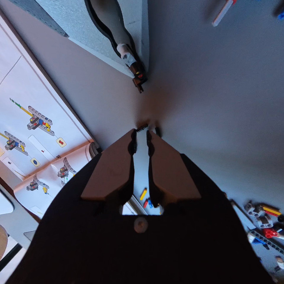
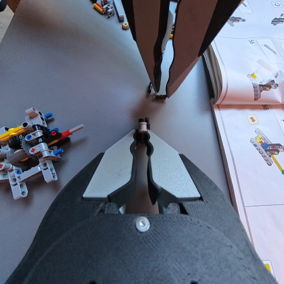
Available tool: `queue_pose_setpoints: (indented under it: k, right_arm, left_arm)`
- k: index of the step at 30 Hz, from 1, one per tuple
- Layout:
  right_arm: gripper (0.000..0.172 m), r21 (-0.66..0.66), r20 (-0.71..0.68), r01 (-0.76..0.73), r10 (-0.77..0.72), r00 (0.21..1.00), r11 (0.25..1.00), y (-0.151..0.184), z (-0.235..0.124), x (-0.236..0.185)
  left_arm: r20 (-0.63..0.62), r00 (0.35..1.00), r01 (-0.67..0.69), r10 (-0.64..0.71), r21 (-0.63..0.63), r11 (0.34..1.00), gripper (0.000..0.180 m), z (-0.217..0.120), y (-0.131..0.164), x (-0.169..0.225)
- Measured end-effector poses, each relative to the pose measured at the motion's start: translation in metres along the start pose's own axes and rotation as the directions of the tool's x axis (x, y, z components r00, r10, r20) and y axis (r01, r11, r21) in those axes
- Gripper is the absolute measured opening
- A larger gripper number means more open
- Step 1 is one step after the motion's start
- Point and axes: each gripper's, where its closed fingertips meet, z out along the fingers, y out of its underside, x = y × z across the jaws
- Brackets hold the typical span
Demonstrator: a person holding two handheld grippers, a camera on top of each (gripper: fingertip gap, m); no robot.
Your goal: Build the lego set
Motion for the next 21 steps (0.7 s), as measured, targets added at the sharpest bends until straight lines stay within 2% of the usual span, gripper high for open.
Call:
queue_pose_setpoints:
  k: [2, 6, 12, 16, 21]
  right_arm:
    - [0.005, 0.000, 0.001, 0.000, 0.000, 1.000, 1.000, 0.0000, 0.0000, -0.0002]
    - [0.005, 0.000, 0.002, 0.000, 0.000, 1.000, 1.000, 0.0000, 0.0000, -0.0003]
    - [0.005, 0.000, 0.001, 0.002, -0.002, 1.000, 1.000, 0.0000, 0.0000, -0.0005]
    - [0.005, 0.001, 0.002, 0.002, -0.002, 1.000, 1.000, -0.0001, -0.0001, -0.0005]
    - [0.005, 0.000, 0.001, 0.003, -0.003, 1.000, 1.000, -0.0001, -0.0001, -0.0005]
  left_arm:
    - [-0.021, 1.000, -0.015, 0.014, -0.005, 1.000, 0.002, 0.0020, 0.0001, 0.0011]
    - [-0.028, 0.999, 0.018, -0.017, 0.014, 1.000, 0.002, 0.0021, -0.0011, 0.0023]
    - [-0.017, 0.981, 0.195, -0.194, 0.124, 0.973, 0.003, 0.0018, -0.0056, 0.0053]
    - [-0.011, 0.976, 0.219, -0.220, 0.143, 0.965, 0.006, 0.0015, -0.0059, 0.0041]
    - [0.002, 0.985, 0.174, -0.175, 0.127, 0.977, 0.008, 0.0017, -0.0071, 0.0029]
